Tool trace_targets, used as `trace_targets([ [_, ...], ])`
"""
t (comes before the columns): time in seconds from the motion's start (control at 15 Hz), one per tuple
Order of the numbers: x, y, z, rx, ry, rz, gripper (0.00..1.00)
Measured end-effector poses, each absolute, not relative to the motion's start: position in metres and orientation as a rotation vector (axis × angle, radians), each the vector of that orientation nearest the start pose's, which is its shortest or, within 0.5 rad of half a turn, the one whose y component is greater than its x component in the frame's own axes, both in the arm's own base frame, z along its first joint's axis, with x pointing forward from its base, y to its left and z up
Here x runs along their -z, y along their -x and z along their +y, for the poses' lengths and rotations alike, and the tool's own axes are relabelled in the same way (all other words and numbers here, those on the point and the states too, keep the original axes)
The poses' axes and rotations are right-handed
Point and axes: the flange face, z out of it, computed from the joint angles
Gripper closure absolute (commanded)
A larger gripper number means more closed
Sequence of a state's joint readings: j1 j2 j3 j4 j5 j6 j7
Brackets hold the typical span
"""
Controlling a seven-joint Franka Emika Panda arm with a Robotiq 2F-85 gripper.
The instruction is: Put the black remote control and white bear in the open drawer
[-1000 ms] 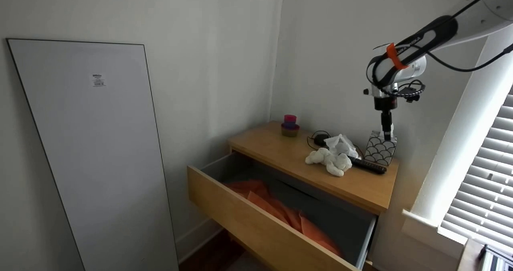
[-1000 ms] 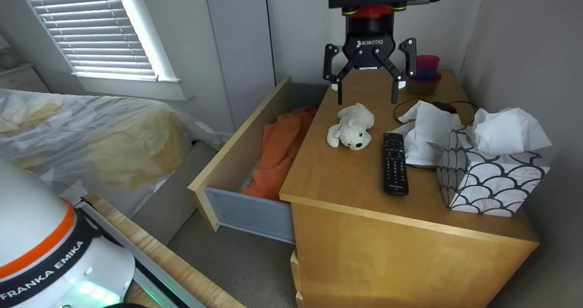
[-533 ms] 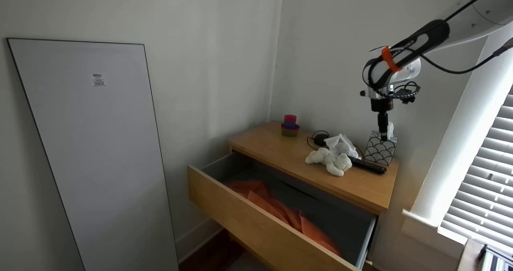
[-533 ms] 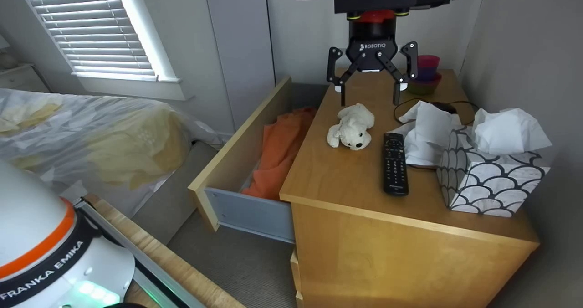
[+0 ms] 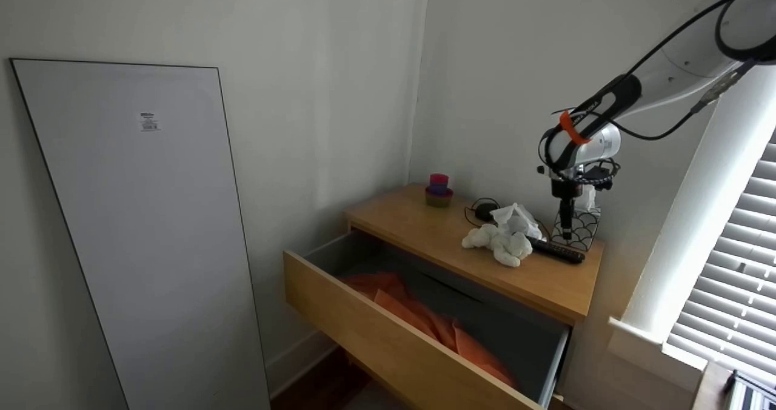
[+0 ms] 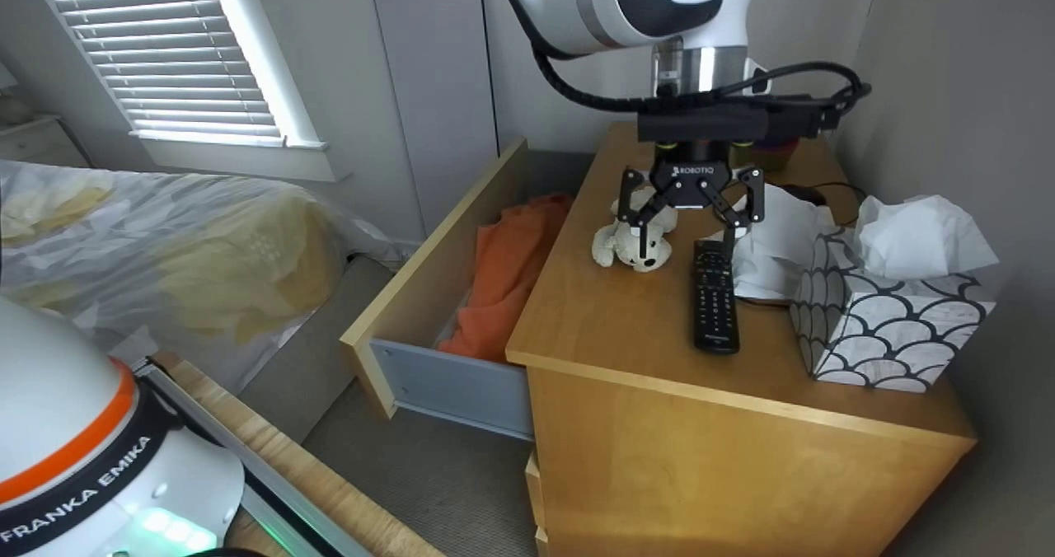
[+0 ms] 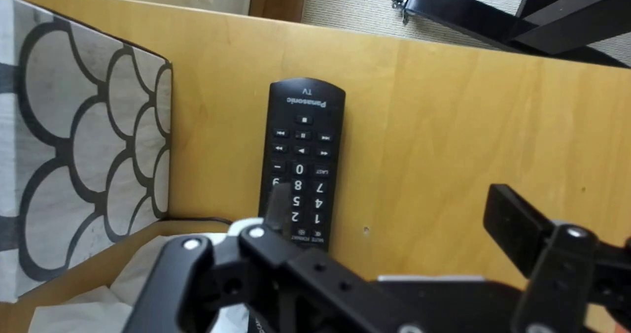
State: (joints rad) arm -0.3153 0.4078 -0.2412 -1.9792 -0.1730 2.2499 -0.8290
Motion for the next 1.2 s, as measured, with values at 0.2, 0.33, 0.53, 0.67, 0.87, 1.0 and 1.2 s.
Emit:
trace_targets([
  [0.2,-0.231,-0.511,-0.337,-0.369,3.114,-0.661,0.0],
  [0.33,-0.221,-0.514,-0.347,-0.365,3.096,-0.681,0.0],
  [0.53,-0.209,-0.519,-0.358,-0.357,3.081,-0.696,0.0],
  [0.67,-0.202,-0.522,-0.361,-0.34,3.072,-0.685,0.0],
  [0.87,-0.19,-0.525,-0.363,-0.332,3.06,-0.665,0.0],
  [1.0,-0.184,-0.528,-0.363,-0.327,3.055,-0.658,0.0],
  [1.2,-0.178,-0.532,-0.363,-0.303,3.046,-0.642,0.34],
])
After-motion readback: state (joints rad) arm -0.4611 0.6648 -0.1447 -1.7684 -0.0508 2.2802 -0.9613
